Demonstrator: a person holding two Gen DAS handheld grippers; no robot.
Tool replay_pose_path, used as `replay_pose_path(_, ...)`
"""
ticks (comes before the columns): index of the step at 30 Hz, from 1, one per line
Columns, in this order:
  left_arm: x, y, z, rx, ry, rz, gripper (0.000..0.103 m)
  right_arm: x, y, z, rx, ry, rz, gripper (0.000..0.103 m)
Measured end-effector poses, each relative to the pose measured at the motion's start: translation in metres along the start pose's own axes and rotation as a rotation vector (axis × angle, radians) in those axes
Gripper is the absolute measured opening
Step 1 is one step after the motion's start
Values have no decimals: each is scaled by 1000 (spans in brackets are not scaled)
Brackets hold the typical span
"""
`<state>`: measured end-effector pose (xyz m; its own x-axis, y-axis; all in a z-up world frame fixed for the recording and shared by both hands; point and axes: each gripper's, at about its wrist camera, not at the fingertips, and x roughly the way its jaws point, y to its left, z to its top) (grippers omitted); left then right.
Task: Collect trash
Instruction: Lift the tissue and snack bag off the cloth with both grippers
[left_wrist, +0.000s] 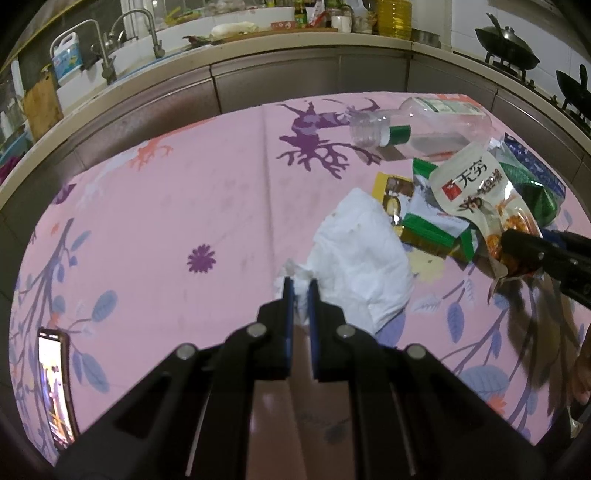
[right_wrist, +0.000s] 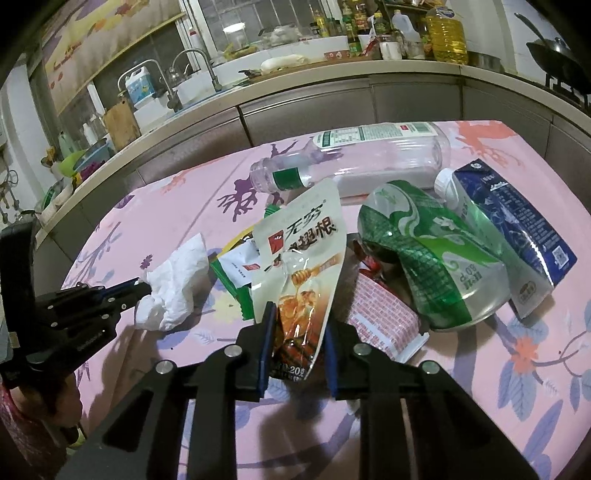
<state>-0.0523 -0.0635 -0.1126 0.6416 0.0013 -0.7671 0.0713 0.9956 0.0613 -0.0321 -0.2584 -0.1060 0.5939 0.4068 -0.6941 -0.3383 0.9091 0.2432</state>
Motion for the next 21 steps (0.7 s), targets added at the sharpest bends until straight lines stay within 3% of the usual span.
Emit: replay_pose_path(21,-2,-2,1,10,1,19,7,-18,-22,3,185,-5,155,14)
